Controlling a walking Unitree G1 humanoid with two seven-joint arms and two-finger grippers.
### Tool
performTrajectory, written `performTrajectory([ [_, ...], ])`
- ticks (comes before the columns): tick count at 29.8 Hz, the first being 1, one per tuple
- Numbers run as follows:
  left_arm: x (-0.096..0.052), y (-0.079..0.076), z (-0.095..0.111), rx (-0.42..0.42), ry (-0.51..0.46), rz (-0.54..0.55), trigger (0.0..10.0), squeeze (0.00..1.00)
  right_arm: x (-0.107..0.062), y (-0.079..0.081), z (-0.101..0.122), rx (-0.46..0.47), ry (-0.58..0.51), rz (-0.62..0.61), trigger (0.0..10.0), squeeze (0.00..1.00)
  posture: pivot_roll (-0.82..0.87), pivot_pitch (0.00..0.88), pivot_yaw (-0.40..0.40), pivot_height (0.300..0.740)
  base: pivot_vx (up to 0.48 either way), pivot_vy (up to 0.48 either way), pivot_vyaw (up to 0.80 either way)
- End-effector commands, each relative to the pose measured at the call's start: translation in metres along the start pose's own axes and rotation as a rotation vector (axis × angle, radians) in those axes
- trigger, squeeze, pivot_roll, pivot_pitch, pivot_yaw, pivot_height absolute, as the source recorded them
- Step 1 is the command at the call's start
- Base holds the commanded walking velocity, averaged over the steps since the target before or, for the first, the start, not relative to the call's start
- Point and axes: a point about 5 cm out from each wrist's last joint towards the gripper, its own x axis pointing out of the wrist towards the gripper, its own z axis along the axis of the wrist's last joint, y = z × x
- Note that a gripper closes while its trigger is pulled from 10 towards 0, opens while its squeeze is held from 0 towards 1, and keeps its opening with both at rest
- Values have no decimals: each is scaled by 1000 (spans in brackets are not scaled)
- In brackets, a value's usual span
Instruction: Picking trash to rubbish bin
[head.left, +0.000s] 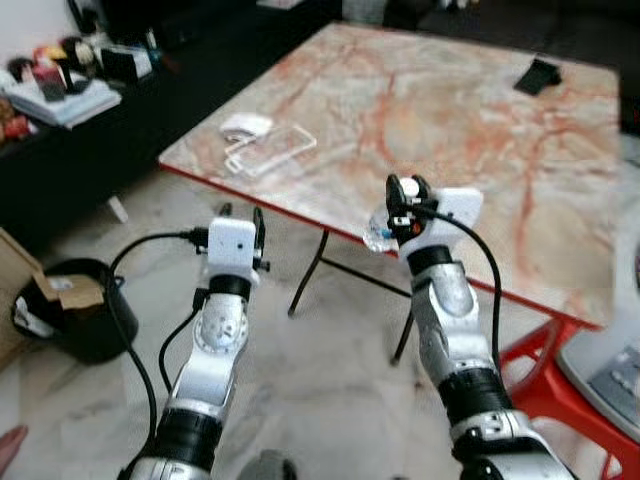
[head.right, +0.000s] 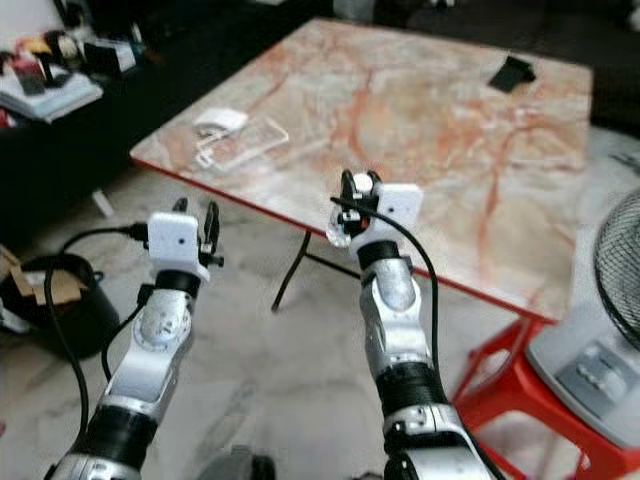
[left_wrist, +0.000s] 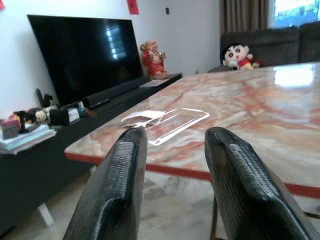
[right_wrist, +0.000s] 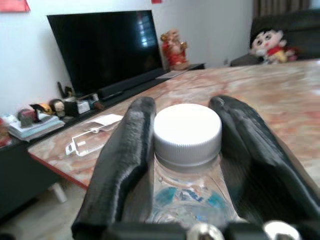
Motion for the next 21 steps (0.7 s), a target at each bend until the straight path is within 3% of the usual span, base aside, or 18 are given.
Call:
performTrajectory([
  [1, -2, 5, -3, 16, 7, 15, 10000, 0, 2, 5, 1, 2, -4, 20, 10000, 0, 94, 148, -23, 740, -259, 0, 0],
  [6, -5, 6, -9, 23, 27, 16, 10000, 0, -5, 0, -9, -17, 40, 17, 10000, 0, 94, 152, -28, 740, -256, 0, 0],
  [12, -27, 14, -53, 92, 213, 13, 10000, 0, -27, -17, -44, -46, 195, -12, 10000, 0, 87, 156, -34, 740, 0, 0, 0],
  [15, -50, 19, -86, 101, 368, -21, 10000, 0, -53, -30, -76, -65, 359, -33, 10000, 0, 79, 161, -41, 740, 0, 0, 0],
  [19, -70, 22, -110, 151, 484, -61, 10000, 0, -78, -46, -98, -73, 494, -83, 10000, 0, 64, 161, -49, 740, 0, 0, 0],
  [21, -93, 27, -133, 160, 627, -69, 10000, 0, -108, -58, -121, -86, 673, -120, 10000, 0, 50, 153, -49, 740, 0, 0, 0],
])
